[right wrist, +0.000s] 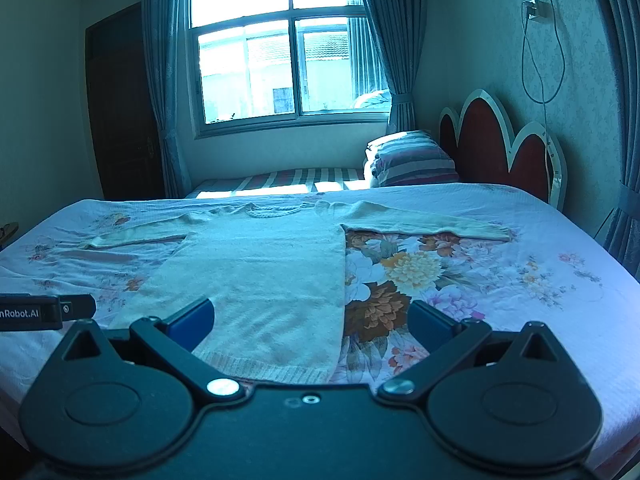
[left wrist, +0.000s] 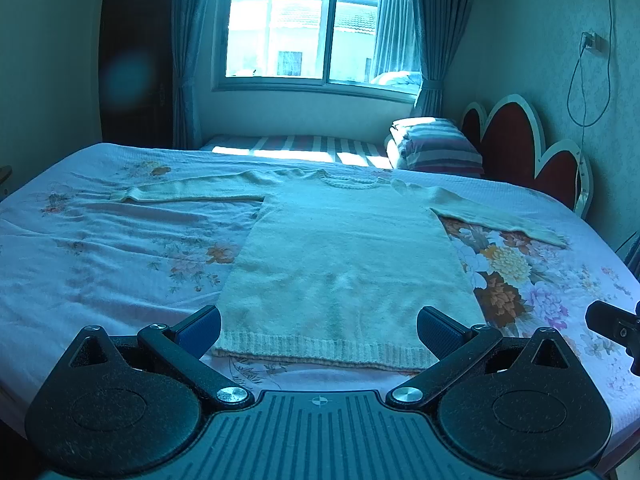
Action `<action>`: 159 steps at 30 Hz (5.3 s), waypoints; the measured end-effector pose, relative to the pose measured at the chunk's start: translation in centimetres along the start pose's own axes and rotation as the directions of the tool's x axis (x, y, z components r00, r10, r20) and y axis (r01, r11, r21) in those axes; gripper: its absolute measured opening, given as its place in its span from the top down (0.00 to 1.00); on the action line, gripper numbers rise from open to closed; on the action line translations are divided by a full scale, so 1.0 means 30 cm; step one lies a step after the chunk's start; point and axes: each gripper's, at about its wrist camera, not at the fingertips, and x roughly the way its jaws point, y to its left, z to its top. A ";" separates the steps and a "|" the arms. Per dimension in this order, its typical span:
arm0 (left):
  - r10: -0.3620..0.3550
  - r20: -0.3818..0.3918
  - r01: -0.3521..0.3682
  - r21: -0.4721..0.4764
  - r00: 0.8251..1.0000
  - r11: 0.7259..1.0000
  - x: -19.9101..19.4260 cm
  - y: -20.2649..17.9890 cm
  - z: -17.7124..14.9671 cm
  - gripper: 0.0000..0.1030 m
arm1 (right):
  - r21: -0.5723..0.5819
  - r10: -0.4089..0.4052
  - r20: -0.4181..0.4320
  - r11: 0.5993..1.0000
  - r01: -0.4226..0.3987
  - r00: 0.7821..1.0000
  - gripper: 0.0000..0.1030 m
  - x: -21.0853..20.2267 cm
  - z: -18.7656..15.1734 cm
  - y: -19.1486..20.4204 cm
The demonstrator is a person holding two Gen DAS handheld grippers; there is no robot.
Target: Fold small clothes
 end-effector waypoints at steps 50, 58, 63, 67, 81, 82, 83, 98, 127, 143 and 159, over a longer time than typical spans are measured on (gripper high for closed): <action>-0.050 -0.067 0.042 -0.114 0.996 0.993 0.102 0.153 0.032 0.00 | -0.013 0.005 0.021 1.000 -0.004 1.000 0.00 0.050 0.027 0.005; -0.130 0.014 0.124 -0.406 0.991 0.905 0.446 0.539 0.175 0.00 | -0.028 -0.030 0.051 0.999 0.031 0.998 0.00 0.167 0.103 0.006; -0.081 0.029 0.084 -0.537 0.996 0.840 0.763 0.834 0.323 0.00 | -0.005 -0.114 0.042 0.993 0.115 0.993 0.00 0.311 0.180 0.002; -0.062 0.010 0.054 -0.646 0.998 0.762 1.055 1.083 0.390 0.21 | 0.038 -0.187 0.011 0.982 0.186 0.982 0.00 0.476 0.241 0.005; -0.122 -0.010 0.059 -0.836 0.992 0.545 1.671 1.492 0.392 0.49 | 0.132 -0.304 -0.087 0.940 0.313 0.949 0.00 0.841 0.354 0.173; -0.128 -0.006 0.065 -0.839 0.992 0.540 1.692 1.500 0.391 0.54 | 0.131 -0.308 -0.089 0.939 0.318 0.947 0.00 0.850 0.357 0.183; -0.130 -0.015 0.059 -0.839 0.991 0.541 1.717 1.507 0.391 0.68 | 0.132 -0.312 -0.093 0.937 0.323 0.945 0.00 0.860 0.361 0.188; -0.003 0.097 0.068 -0.674 0.995 0.736 1.764 1.307 0.742 0.98 | 0.243 -0.350 -0.140 0.895 0.375 0.926 0.00 0.892 0.366 0.050; 0.351 -0.049 -0.316 -0.564 0.935 0.763 1.680 1.382 0.471 0.33 | 0.766 -0.316 -0.153 0.561 0.314 0.936 0.38 1.257 0.147 -1.000; 0.416 -0.108 -0.418 -0.443 0.903 0.793 1.724 1.343 0.518 0.33 | 0.684 -0.339 -0.201 0.623 0.379 0.919 0.95 1.343 0.184 -1.189; 0.433 -0.066 -0.427 -0.354 0.899 0.832 1.509 1.374 0.475 0.11 | 0.412 -0.185 -0.018 0.894 0.176 0.983 0.95 1.450 0.568 -0.578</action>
